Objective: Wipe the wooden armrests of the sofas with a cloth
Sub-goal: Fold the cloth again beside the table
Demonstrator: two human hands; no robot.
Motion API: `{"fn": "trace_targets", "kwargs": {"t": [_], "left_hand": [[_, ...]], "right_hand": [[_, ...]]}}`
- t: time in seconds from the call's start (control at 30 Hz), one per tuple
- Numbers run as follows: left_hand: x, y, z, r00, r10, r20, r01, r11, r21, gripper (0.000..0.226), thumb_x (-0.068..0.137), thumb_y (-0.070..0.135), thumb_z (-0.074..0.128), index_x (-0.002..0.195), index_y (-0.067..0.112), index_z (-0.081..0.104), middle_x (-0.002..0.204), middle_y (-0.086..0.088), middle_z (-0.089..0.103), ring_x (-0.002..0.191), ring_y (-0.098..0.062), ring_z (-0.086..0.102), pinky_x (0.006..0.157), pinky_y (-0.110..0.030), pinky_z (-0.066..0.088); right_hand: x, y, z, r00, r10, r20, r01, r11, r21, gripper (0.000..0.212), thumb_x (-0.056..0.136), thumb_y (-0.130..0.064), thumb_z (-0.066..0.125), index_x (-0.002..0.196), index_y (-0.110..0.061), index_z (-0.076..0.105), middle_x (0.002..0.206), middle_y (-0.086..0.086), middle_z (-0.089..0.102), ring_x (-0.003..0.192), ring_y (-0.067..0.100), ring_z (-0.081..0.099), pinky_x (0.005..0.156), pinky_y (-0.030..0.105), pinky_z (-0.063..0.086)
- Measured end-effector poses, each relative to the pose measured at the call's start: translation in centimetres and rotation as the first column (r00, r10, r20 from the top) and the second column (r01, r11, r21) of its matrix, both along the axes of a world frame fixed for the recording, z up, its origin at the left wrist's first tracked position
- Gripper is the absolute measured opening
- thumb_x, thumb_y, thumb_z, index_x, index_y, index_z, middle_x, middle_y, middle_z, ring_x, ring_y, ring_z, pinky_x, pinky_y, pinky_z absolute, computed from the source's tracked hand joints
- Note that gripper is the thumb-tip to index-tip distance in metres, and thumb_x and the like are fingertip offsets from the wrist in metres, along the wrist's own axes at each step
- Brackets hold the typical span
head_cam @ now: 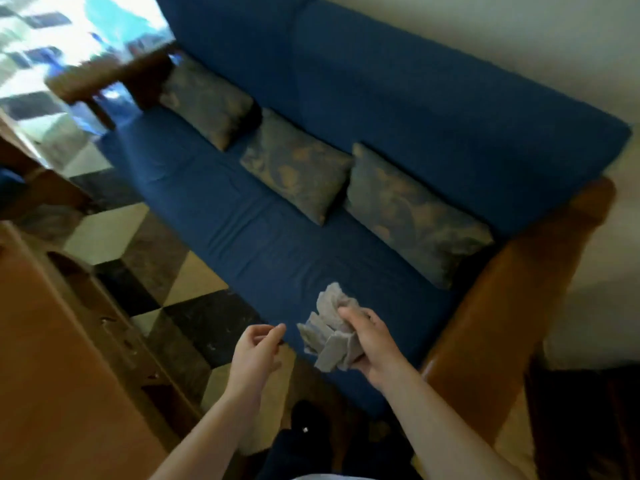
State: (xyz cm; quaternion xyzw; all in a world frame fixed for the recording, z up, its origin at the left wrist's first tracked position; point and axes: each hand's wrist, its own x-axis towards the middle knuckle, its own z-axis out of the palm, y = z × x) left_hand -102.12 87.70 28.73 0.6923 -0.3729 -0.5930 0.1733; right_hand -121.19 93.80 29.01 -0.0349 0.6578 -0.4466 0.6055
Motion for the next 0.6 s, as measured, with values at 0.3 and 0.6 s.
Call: {"fn": "trace_targets", "kwargs": {"t": [0.3, 0.6], "left_hand": [[15.7, -6.9, 11.9, 0.745, 0.295, -0.598, -0.235, 0.955, 0.178, 0.074, 0.077, 0.066, 0.077, 0.127, 0.013, 0.065, 0.117, -0.019, 0.077, 0.106, -0.038, 0.075, 0.080, -0.048, 0.063], [24.4, -13.0, 13.0, 0.496, 0.199, -0.845, -0.467, 0.882, -0.066, 0.049, 0.090, 0.021, 0.081, 0.136, 0.021, 0.066, 0.143, -0.019, 0.062, 0.129, -0.040, 0.062, 0.098, -0.055, 0.054]], "right_hand": [[15.8, -15.1, 12.1, 0.893, 0.420, 0.160, -0.303, 0.826, -0.476, 0.041, 0.097, -0.041, 0.065, 0.131, -0.020, 0.071, 0.132, 0.018, 0.072, 0.121, 0.039, 0.070, 0.102, 0.059, 0.055], [26.4, -24.3, 15.9, 0.654, 0.662, -0.367, -0.736, 0.443, -0.512, 0.072, 0.069, -0.048, 0.089, 0.134, -0.046, 0.059, 0.122, -0.017, 0.074, 0.111, 0.006, 0.073, 0.086, 0.031, 0.064]]}}
